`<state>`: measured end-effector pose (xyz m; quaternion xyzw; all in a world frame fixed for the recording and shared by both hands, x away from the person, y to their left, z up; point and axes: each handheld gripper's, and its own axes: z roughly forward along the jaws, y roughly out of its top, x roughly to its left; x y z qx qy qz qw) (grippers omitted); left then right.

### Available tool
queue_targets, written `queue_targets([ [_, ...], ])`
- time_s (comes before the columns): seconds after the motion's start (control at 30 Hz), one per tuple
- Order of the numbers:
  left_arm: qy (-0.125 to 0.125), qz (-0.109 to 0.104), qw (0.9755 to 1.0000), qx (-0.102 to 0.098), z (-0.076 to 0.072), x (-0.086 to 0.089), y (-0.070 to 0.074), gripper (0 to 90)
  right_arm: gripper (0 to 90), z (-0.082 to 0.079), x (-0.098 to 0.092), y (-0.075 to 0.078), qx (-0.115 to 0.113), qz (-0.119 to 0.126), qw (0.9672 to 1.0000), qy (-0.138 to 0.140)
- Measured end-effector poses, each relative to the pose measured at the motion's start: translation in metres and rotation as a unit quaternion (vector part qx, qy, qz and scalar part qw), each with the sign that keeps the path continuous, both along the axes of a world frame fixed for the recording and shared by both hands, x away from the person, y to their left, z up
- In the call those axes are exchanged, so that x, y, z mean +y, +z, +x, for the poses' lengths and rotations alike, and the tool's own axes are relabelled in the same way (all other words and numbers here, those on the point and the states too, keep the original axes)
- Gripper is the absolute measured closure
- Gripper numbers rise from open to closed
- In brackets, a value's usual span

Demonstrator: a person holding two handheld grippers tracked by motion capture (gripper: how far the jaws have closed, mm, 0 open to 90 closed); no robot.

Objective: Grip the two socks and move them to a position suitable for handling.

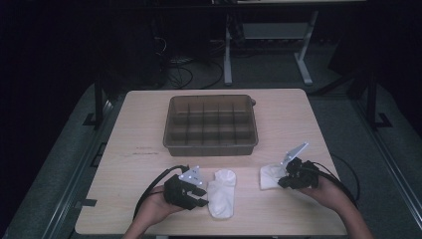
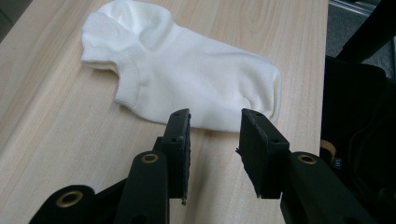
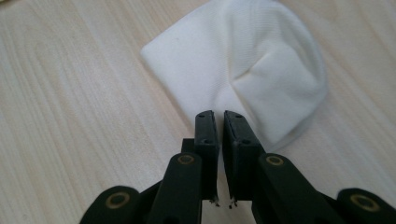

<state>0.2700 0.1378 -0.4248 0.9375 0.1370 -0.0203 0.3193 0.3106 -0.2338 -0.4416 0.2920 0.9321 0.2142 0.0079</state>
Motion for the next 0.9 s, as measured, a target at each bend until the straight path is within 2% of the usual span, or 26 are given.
queue_targets([
  [0.27,0.001,0.000,1.0000,0.001,0.000,0.001,0.000,63.2,83.9,-0.009,0.012,-0.003,0.007,0.014,0.9997,0.018],
  [0.4,0.001,0.001,1.0000,0.001,0.001,0.001,0.000,63.0,82.4,-0.010,0.017,0.000,0.007,0.010,0.9995,0.030],
  [0.5,0.001,0.002,1.0000,0.002,0.001,0.002,0.000,62.9,79.7,-0.007,0.017,0.007,-0.002,0.013,0.9996,0.026],
  [0.67,0.004,0.000,1.0000,0.004,0.001,0.002,-0.001,62.8,70.3,0.002,0.014,0.015,-0.021,0.013,0.9996,0.011],
  [0.9,0.004,0.001,1.0000,0.005,0.002,0.003,-0.002,62.7,62.5,0.012,0.012,0.013,-0.023,-0.003,0.9997,0.006],
])
